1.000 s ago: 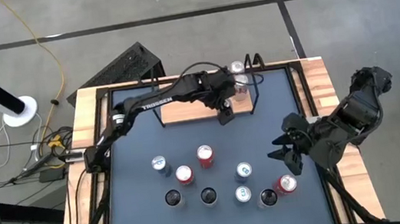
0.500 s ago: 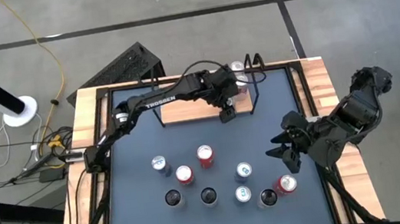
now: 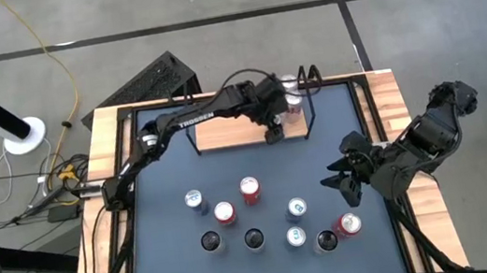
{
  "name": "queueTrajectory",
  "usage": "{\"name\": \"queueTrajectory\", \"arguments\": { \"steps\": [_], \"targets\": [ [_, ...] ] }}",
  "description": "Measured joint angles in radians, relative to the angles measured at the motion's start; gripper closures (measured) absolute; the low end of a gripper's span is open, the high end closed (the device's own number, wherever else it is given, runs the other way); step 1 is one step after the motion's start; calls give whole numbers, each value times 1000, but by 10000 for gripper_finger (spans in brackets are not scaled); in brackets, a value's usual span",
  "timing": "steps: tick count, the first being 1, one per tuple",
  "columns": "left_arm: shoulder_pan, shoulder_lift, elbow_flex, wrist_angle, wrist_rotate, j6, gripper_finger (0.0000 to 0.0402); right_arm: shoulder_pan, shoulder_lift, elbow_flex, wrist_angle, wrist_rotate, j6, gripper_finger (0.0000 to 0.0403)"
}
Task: Place canned beverage on shelf
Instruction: Put the silver soda can on the shelf aligned with the other silver soda cans
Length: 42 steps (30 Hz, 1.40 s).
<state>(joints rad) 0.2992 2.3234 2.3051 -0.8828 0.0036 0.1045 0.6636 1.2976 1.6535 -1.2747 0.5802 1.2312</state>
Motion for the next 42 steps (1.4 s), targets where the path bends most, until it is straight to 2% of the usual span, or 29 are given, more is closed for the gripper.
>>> {"name": "queueTrajectory", "arguments": {
  "steps": [8, 17, 33, 42],
  "targets": [
    [1, 1, 0, 3, 44, 4, 76, 0, 0, 0, 4, 6, 0, 178],
    [-16, 2, -2, 1, 1, 74, 71, 0, 0, 0, 22, 6, 2, 178],
    [24, 3, -2, 1, 18, 113, 70, 0, 0, 0, 34, 5, -2, 178],
    [31, 2, 51, -34, 38, 110, 69, 0, 0, 0, 34, 6, -6, 178]
  ]
}}
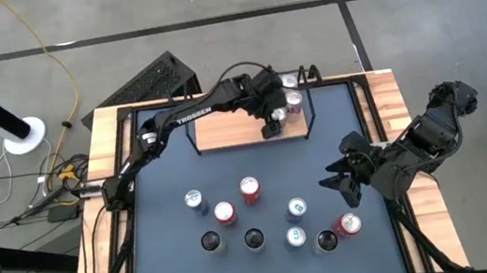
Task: Place canned beverage on shelf
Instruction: Put the silver soda can on the shelf aligned with the other silver soda cans
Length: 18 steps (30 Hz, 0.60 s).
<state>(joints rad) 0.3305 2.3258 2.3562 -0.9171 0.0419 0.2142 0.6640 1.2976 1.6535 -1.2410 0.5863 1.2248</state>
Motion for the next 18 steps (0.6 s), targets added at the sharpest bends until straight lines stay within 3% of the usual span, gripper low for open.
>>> {"name": "queueTrajectory", "arguments": {
  "steps": [18],
  "targets": [
    [0, -50, -3, -145, -24, 4, 69, 0, 0, 0, -1, 48, -2, 178]
  ]
}}
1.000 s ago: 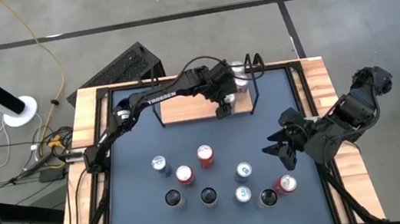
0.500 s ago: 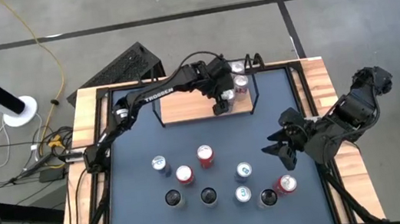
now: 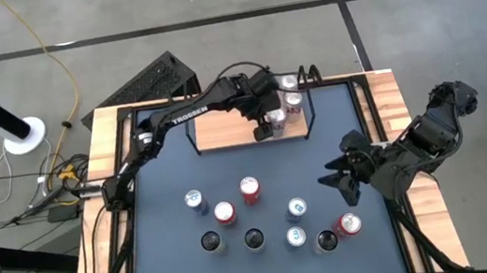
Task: Place canned beverage on shelf
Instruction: Put the silver soda can on the shelf aligned with the other silver soda cans
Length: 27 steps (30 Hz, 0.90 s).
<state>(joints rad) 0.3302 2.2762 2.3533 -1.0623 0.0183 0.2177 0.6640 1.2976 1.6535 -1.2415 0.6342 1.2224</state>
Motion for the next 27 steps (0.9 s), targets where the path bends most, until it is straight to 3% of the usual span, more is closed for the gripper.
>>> {"name": "queueTrajectory", "arguments": {
  "steps": [11, 16, 20, 27],
  "targets": [
    [-4, -206, 1, -31, -1, -45, 69, -71, 0, 0, -5, 31, -70, 178],
    [-10, -325, 1, -76, 0, -135, 69, -191, 0, 0, -6, 31, -118, 178],
    [-29, -426, 1, -128, 2, -200, 69, -329, 27, 0, 66, 21, -286, 186],
    [-78, -590, 1, -195, -23, -296, 69, -582, 131, 1, 241, -192, -582, 223]
  ]
}}
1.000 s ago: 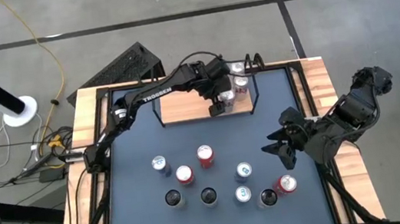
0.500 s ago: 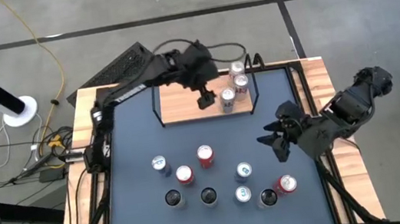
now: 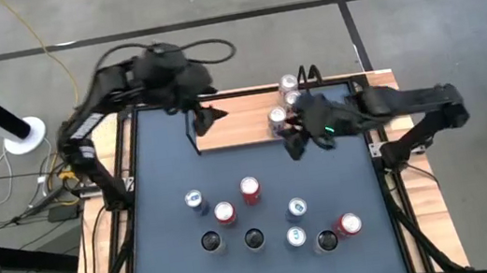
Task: Place canned beverage on shelf
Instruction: Put the silver soda can on the shelf aligned with the other silver soda cans
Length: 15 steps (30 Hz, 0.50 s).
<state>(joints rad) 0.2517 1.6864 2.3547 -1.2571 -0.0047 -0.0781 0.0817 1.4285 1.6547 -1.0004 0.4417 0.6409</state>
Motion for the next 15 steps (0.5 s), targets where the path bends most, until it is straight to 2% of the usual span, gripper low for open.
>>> {"name": "queueTrajectory", "arguments": {
  "steps": [3, 7, 11, 15],
  "targets": [
    [-27, -54, 0, -11, -48, -31, 69, -90, 81, 15, 4, -48, -26, 246],
    [-59, -109, 0, -16, -134, -39, 69, -162, 180, 53, -18, -59, -69, 285],
    [-77, -140, 0, -20, -206, -39, 69, -199, 287, 94, -28, -78, -132, 328],
    [-80, -151, 0, -35, -222, -39, 69, -222, 385, 154, -41, -79, -190, 369]
  ]
}}
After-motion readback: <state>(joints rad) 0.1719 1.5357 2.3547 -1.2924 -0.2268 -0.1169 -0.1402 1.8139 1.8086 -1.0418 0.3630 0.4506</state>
